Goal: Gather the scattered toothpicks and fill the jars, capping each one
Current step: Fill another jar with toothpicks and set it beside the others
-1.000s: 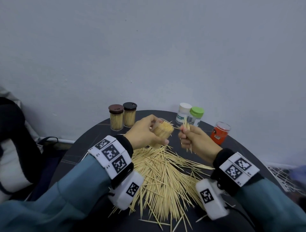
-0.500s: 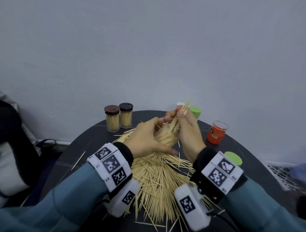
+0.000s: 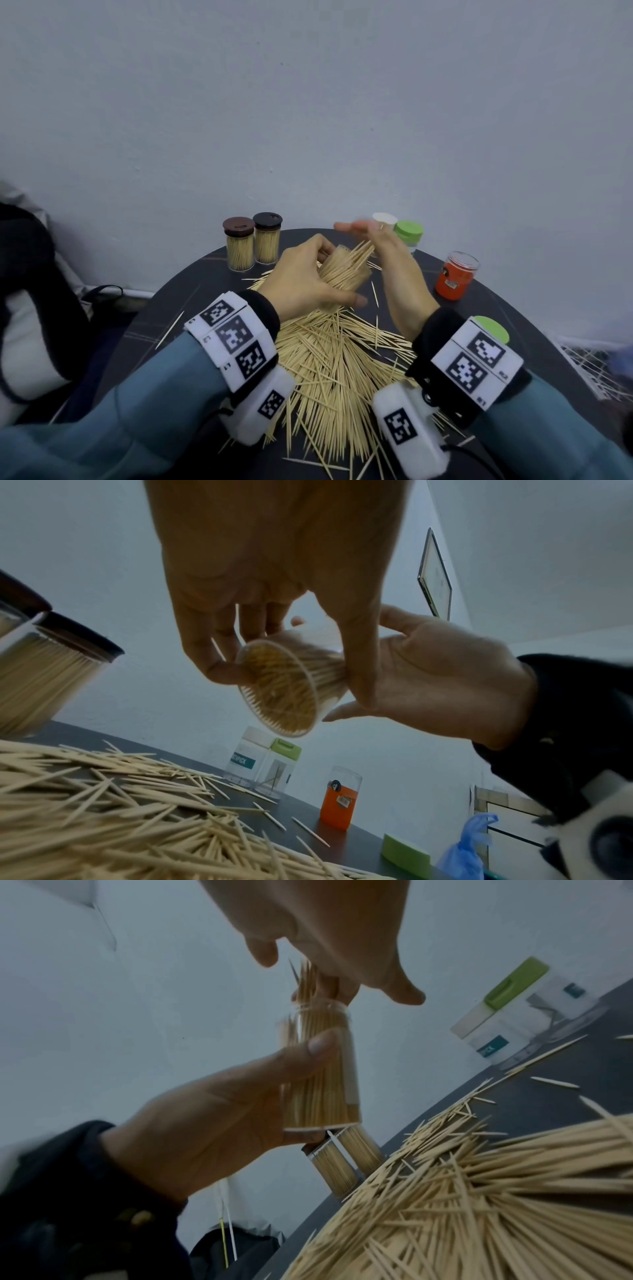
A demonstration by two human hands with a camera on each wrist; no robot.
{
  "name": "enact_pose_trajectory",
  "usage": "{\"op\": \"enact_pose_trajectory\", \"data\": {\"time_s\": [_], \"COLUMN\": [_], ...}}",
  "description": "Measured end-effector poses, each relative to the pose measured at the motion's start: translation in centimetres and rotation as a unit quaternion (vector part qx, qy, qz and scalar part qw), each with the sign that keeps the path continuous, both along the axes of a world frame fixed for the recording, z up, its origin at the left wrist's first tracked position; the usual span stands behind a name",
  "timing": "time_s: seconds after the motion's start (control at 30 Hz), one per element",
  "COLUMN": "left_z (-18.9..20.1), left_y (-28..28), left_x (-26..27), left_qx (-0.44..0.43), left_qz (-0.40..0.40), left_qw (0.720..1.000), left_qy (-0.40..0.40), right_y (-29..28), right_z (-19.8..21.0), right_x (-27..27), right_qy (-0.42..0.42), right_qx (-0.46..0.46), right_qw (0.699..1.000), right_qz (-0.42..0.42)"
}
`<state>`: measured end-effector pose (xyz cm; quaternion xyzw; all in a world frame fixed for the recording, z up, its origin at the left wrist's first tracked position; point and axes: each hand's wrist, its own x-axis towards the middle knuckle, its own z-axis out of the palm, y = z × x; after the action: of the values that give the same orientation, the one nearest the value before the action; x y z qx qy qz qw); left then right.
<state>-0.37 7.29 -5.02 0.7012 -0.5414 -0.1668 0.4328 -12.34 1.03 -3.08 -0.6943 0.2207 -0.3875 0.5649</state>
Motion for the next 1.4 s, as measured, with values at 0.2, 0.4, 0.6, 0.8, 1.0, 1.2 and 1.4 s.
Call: {"op": "enact_pose_trajectory", "data": {"time_s": [0.2, 0.4, 0.6, 0.8, 1.0, 1.2, 1.4], "left_z": [-0.1, 0.0, 0.0, 0.2, 0.2, 0.3, 0.2], "left_y": [0.1, 0.0, 0.1, 0.1, 0.1, 0.2, 0.2], "left_x": [-0.2, 0.6, -0.1, 0.2, 0.4, 0.6, 1.0], "left_qx": [0.025, 0.012, 0.030, 0.028, 0.020, 0.020, 0.015], "left_qz": [-0.012, 0.030, -0.010, 0.010, 0.016, 0.016, 0.030], "left_qw": [1.000, 0.996, 0.998, 0.997, 0.995, 0.994, 0.995], "left_qy": [0.003, 0.084, 0.050, 0.067, 0.096, 0.104, 0.095], "right_y": [-0.6, -0.4, -0.4, -0.8, -0.3, -0.7, -3.3], "right_z": [-0.5, -1.3, -1.6, -0.9, -1.5, -1.0, -1.0], "right_x": [-0.1, 0.4, 0.3, -0.2, -0.1, -0.5, -1.5], "right_qy": [-0.054, -0.013, 0.090, 0.062, 0.190, 0.190, 0.308], "right_qx": [-0.020, -0.044, -0.101, -0.119, -0.180, -0.166, -0.197], "right_qw": [0.998, 0.998, 0.989, 0.990, 0.963, 0.967, 0.931], "right_qz": [0.011, 0.035, 0.056, 0.040, 0.061, 0.037, 0.015]}}
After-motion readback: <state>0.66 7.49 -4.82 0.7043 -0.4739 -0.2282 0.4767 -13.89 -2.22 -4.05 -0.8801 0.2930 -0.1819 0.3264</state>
